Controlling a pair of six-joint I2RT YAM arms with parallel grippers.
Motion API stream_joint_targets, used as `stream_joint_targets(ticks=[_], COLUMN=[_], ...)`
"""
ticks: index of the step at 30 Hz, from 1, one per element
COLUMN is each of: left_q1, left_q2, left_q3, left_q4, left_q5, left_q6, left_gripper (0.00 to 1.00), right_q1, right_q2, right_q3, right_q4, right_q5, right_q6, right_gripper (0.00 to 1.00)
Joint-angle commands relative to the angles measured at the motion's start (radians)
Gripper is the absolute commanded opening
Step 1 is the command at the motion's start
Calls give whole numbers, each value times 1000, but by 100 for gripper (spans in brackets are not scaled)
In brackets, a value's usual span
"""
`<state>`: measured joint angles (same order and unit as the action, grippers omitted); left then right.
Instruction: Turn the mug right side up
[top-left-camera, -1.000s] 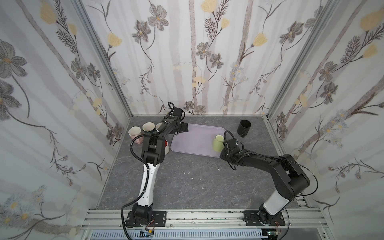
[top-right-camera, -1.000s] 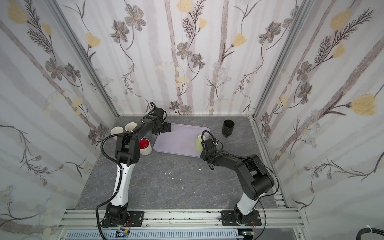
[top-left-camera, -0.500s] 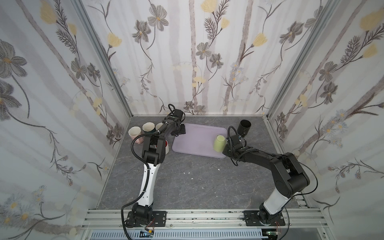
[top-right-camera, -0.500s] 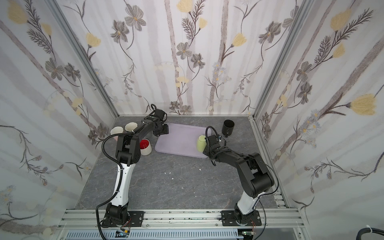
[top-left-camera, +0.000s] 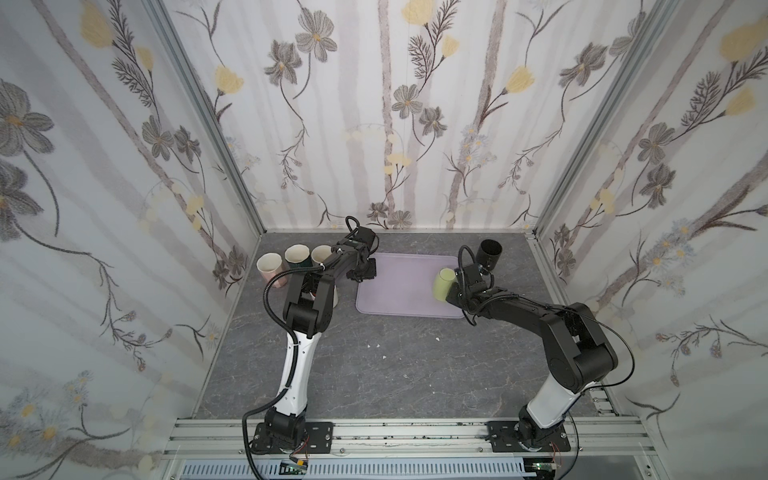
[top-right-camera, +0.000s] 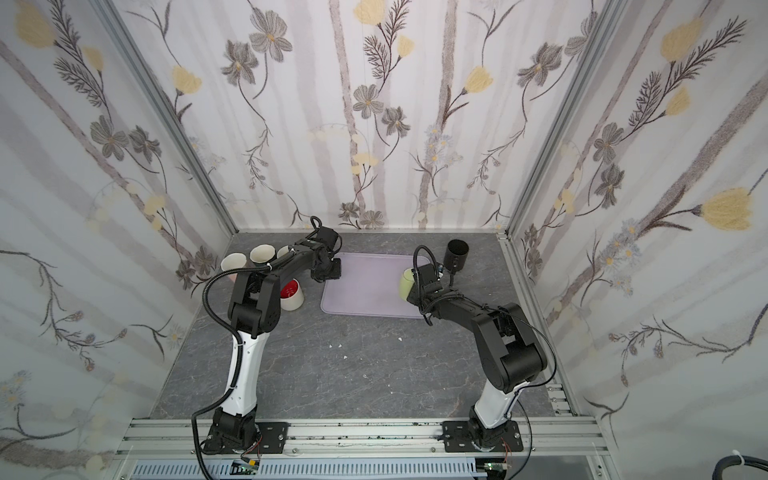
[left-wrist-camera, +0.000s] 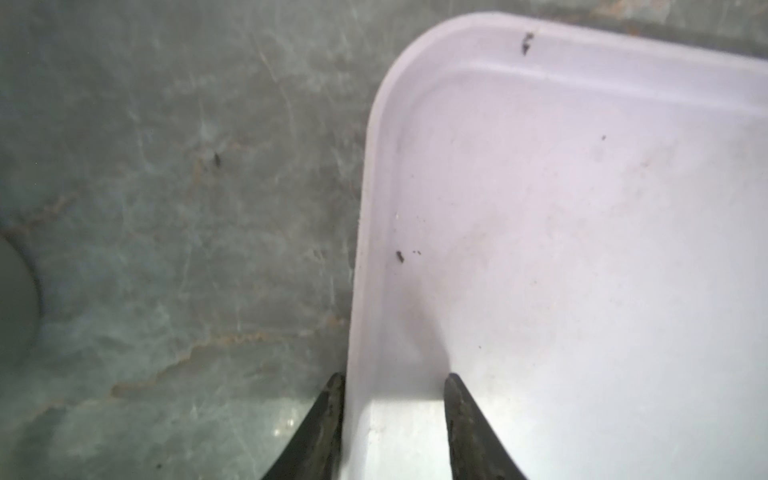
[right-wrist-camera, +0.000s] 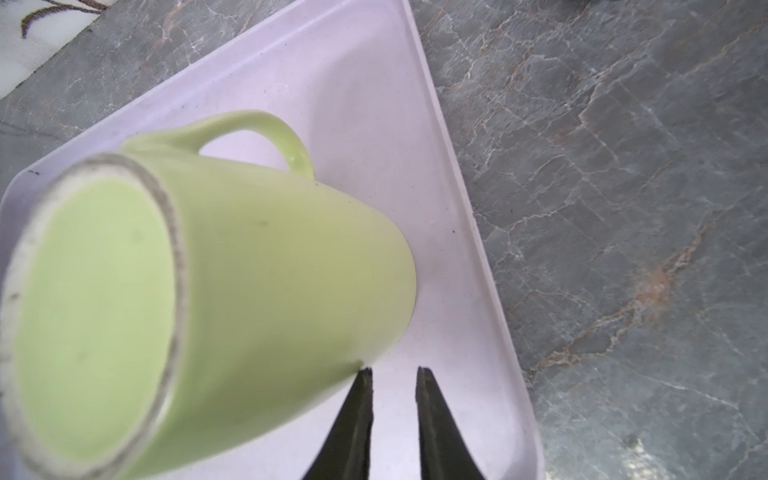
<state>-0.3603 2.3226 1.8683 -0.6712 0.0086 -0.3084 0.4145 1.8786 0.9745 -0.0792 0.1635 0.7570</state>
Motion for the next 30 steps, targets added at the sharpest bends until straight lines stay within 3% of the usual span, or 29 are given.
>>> stream_joint_targets(ticks=[1,8,11,15,17,19,25,30], left_q1=[-10,-33,-32,-36,-47,-58,-74,-87], left_q2=[-67,-234,-289,-332,-345,-351,-395,-449], left_q3=[-104,-404,-512,-601,-633,-664,-755,-845], left_q4=[53,194,245,304,326,347,397,438], left_q5=[25,51,75,125,126,125,93,95], left_q6=[-54,-139,-165,-219,-238,-265,-343,-386], left_gripper=[37,34,29,21,16,0,0,0], right_q1=[-1,-6,-8,-3,-4,-5,-2,-3], right_q2=[3,13,28,-8,-47,-93,-241,-317], right_q3=[4,14,37,31,5,-34,-175,-314], right_q4=[41,48,59,62,64,72,63,81], right_q5=[10,0,-68,-93,-95,-104,-105,-111], right_q6=[-20,-55,-101,-113,-104,-90,-26,21], right_gripper=[22,23,24,33,44,48,62,60])
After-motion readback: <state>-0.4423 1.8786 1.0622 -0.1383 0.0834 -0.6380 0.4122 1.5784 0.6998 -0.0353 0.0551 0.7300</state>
